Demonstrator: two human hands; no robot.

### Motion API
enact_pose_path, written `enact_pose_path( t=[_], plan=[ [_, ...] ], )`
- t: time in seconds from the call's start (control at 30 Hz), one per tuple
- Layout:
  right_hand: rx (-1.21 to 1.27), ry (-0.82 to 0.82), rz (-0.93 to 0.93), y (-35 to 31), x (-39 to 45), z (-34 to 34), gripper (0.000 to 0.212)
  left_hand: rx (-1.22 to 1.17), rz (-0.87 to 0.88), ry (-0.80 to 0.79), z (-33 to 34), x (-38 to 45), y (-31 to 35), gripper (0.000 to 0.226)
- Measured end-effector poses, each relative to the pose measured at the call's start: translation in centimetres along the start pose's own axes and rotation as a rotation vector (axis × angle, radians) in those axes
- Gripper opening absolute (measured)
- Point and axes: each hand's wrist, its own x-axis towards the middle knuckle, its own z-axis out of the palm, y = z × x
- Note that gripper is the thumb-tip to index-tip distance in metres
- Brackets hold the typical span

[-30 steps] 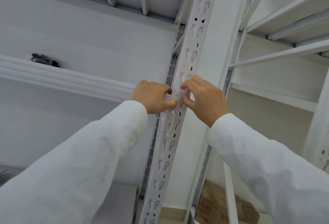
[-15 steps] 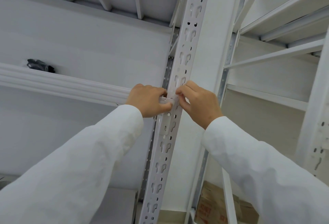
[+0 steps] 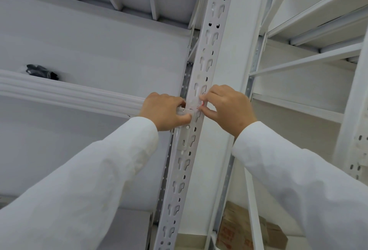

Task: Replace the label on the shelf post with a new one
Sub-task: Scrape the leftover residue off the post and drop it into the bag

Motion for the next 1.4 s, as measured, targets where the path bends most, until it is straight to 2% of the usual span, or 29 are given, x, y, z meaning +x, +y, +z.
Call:
enact_pose_path(
  t=[0.1, 0.23, 0.3, 0.6, 0.73, 0.9, 1.1, 1.4],
  plan=[
    [-0.018, -0.014, -0.043, 0.1, 0.1, 0.1, 0.026, -0.001, -0.014, -0.005, 0.2, -0.2, 0.1, 0.040],
    [-0.070, 0.026, -0.126, 0.3, 0.4, 0.5, 0.014, -0.011, -0.025, -0.004, 0.4, -0.3, 0.3, 0.035],
    [-0.102, 0.029, -0.152, 0.5, 0.6, 0.7, 0.015, -0.016, -0.029, -0.002, 0.3, -0.2, 0.2, 0.034],
    [-0.140, 0.131, -0.130, 0.1, 0.6, 0.8, 0.019, -0.038, -0.041, 0.004, 0.5, -0.5, 0.2, 0.031],
    [-0.112, 0.107, -0.132, 0.1, 0.9, 0.6, 0.023, -0.034, -0.031, 0.012, 0.4, -0.5, 0.1, 0.031],
    [-0.027, 0.066, -0.090, 0.5, 0.3, 0.4, 0.024, -0.033, -0.007, 0.008, 0.5, -0.5, 0.1, 0.031],
    [0.097, 0.085, 0.047, 0.2, -0.4, 0.0, 0.021, -0.018, 0.001, 0.014, 0.5, 0.0, -0.3, 0.035],
    [0.081, 0.021, 0.154, -0.8, -0.5, 0.0, 0.017, -0.012, 0.002, 0.030, 0.7, -0.2, -0.2, 0.033]
  ],
)
